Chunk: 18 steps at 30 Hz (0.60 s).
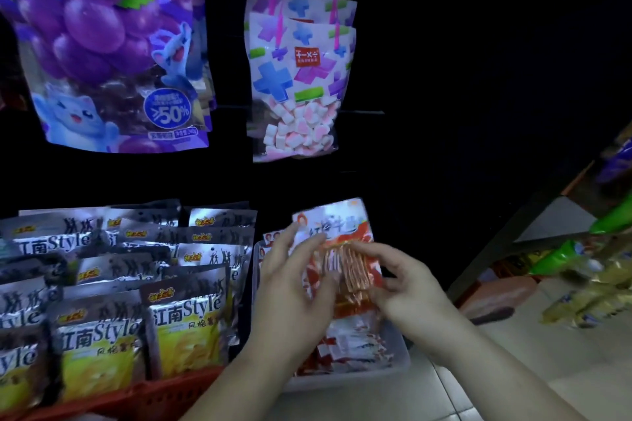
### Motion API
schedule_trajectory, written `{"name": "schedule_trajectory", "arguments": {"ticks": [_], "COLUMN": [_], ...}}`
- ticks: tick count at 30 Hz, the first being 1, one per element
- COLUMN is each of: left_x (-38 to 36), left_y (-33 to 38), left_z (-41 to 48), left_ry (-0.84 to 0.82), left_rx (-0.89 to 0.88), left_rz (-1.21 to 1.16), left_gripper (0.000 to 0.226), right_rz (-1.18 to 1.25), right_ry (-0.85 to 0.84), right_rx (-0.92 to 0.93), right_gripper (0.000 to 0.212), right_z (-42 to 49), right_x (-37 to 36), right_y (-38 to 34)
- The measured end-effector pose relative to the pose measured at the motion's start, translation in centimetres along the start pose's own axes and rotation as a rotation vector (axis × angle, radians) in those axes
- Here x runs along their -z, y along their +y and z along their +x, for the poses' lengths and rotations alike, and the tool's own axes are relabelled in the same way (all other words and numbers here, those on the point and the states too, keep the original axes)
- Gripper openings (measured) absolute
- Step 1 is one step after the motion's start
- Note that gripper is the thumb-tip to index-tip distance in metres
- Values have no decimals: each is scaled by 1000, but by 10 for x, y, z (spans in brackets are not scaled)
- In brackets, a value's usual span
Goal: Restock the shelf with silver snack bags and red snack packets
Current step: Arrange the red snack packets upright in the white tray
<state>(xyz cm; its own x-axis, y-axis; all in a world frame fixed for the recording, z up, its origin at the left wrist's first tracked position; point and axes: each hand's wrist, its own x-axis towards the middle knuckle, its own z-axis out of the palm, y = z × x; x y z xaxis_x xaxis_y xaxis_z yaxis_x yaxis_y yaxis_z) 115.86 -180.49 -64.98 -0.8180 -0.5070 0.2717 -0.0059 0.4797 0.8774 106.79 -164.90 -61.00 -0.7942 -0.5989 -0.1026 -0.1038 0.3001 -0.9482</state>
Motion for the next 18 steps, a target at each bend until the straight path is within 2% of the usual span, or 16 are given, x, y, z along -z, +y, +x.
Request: {"name": "schedule_trajectory", "arguments": {"ticks": [4,8,10,12,14,15,16,18], "left_x": [-4,-4,-3,-1,-1,-1,-3,-4], "left_y": [-2,-7,-7,-3,2,5,7,10], "left_z": [5,5,3,1,0,0,0,2], "left_ry": [87,44,11,-25,-48,-52,-67,-70], "left_rx": [35,35,33,45,21,20,22,129], "left_rz": [-110,-168,-128,65,415,463,402,-30], "left_gripper": [49,53,55,61,67,66,61,46], "right_rz": [54,43,51,30,20,6,-15,-35], "right_ry": [-108,48,87,41,-21,-40,-55,-104], "right_rx": [29,108,98,78,87,112,145,178], "right_gripper": [79,55,55,65,72,73,75,78], "right_z": [0,1,2,3,3,2,1,0], "right_x": [-4,-9,-10,-9,-11,-13,-16,-23], "right_y": [-6,-6,-4,-3,-4,-6,-7,-8]}}
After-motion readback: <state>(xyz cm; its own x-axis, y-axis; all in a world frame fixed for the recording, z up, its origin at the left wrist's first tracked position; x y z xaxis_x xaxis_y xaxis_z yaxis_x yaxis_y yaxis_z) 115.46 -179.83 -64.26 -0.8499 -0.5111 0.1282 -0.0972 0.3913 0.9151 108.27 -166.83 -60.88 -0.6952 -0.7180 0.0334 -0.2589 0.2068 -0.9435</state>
